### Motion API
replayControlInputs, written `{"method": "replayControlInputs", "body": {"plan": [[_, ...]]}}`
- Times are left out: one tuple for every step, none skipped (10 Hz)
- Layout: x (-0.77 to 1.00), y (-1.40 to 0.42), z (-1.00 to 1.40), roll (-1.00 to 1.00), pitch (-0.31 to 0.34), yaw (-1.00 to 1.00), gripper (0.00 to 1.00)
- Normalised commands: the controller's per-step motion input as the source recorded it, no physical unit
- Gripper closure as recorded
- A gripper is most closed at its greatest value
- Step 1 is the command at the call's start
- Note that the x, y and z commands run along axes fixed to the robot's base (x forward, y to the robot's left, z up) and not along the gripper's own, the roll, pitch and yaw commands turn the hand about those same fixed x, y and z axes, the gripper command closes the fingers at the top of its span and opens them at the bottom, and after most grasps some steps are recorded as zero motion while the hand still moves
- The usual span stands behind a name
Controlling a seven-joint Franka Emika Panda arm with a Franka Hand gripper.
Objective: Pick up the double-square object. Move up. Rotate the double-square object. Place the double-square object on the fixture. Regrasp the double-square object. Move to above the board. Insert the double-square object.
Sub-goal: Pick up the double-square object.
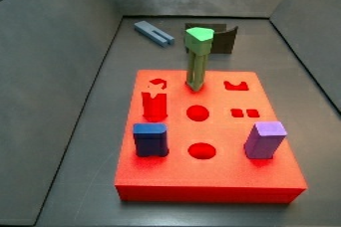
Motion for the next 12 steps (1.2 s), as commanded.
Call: {"method": "replayControlInputs", "body": {"plan": [[0.0,0.06,0.0,-0.01,0.0,0.0,0.0],[0.06,0.14,-0.87,0.06,-0.074,0.43,0.0],[0.08,0.0,-0.98,0.1,-0.091,0.47,0.0],[0.03,-0.34,-1.0,0.01,-0.046,0.71,0.0],[0.0,-0.04,-0.83,0.0,-0.106,0.88,0.0],[0.0,0.0,-0.69,0.02,-0.123,0.87,0.0],[0.0,0.0,-0.71,0.1,-0.13,0.78,0.0],[0.0,0.0,-0.78,0.12,-0.13,0.71,0.0],[0.01,-0.07,-0.84,0.13,-0.114,0.65,0.0],[0.09,-0.15,-0.93,0.14,-0.079,0.56,0.0],[0.0,0.0,-1.0,0.14,-0.021,0.18,0.0],[0.0,0.0,-1.0,0.13,-0.027,0.14,0.0]]}}
